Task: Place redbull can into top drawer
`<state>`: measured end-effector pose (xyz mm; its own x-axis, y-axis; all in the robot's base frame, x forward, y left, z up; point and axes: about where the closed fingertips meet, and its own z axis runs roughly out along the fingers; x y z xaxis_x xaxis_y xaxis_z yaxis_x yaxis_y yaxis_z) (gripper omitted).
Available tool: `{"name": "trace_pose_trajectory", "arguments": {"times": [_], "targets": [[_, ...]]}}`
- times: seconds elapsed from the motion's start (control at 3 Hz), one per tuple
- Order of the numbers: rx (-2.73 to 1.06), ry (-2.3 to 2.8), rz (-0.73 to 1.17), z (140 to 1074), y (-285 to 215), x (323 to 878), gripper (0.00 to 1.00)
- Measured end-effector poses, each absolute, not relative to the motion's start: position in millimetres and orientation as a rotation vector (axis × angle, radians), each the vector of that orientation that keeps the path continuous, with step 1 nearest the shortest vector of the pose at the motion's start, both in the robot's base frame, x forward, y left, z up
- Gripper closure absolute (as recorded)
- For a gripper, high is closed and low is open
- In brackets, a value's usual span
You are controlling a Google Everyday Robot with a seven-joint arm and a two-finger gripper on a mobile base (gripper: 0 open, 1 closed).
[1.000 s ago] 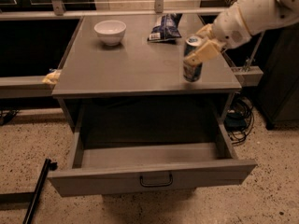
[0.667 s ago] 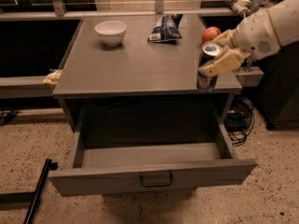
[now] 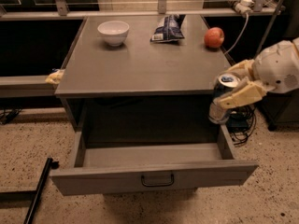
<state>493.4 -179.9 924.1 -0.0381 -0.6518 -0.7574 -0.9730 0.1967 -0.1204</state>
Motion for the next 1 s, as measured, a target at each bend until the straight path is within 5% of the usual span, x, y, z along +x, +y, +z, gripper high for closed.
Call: {"name": "trace_pose_trajectory", "arguments": {"times": [1.0], "targets": [[-1.545,1.599,0.704,807.8,-179.0,514.6,1.00]]}}
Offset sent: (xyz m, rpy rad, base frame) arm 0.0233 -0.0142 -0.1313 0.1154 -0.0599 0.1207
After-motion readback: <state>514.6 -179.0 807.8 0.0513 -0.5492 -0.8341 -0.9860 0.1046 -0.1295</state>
